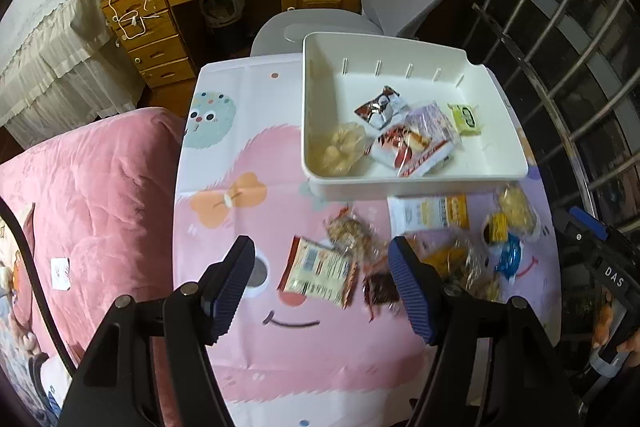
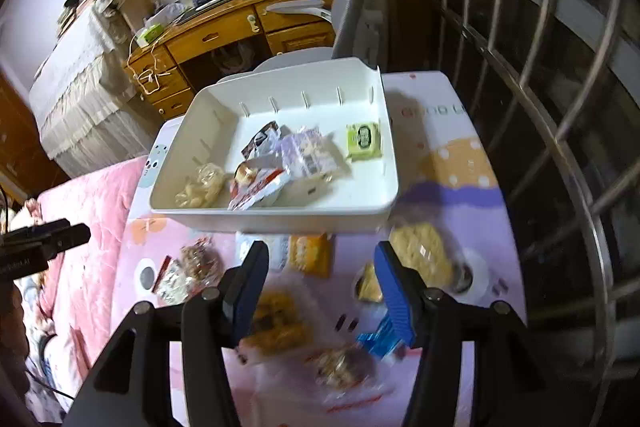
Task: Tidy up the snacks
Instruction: 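Move both grippers back over the remaining snacks on the tablecloth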
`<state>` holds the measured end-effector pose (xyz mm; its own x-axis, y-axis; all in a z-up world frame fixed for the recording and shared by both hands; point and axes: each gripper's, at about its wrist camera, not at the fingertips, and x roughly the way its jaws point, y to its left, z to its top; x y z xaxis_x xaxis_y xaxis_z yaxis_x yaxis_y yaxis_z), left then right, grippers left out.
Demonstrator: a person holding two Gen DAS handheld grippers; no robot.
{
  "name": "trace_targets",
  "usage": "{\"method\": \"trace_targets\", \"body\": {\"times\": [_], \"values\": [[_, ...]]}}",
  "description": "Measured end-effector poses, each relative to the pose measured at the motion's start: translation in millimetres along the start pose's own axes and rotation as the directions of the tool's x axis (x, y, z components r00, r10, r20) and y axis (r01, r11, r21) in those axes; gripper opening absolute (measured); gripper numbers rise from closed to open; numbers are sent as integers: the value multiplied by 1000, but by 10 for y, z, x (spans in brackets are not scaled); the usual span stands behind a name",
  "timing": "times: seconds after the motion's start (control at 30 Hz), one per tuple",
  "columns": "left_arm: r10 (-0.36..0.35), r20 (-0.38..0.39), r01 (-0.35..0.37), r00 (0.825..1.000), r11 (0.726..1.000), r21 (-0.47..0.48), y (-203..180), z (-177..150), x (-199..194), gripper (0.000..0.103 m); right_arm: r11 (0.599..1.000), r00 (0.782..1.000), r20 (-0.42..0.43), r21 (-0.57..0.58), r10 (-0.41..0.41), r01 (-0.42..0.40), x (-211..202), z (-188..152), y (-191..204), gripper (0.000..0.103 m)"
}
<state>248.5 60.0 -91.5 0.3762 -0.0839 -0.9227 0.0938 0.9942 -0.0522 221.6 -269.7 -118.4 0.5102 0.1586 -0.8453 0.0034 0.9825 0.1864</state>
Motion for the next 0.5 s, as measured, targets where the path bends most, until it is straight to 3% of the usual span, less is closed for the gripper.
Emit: {"method": "trace_targets", "body": {"times": [0.5], "values": [[-99,-35,102,994,990,98,511,-743,-250,71,979,1000,-15,204,-13,16,-374,-809,452,65]]}}
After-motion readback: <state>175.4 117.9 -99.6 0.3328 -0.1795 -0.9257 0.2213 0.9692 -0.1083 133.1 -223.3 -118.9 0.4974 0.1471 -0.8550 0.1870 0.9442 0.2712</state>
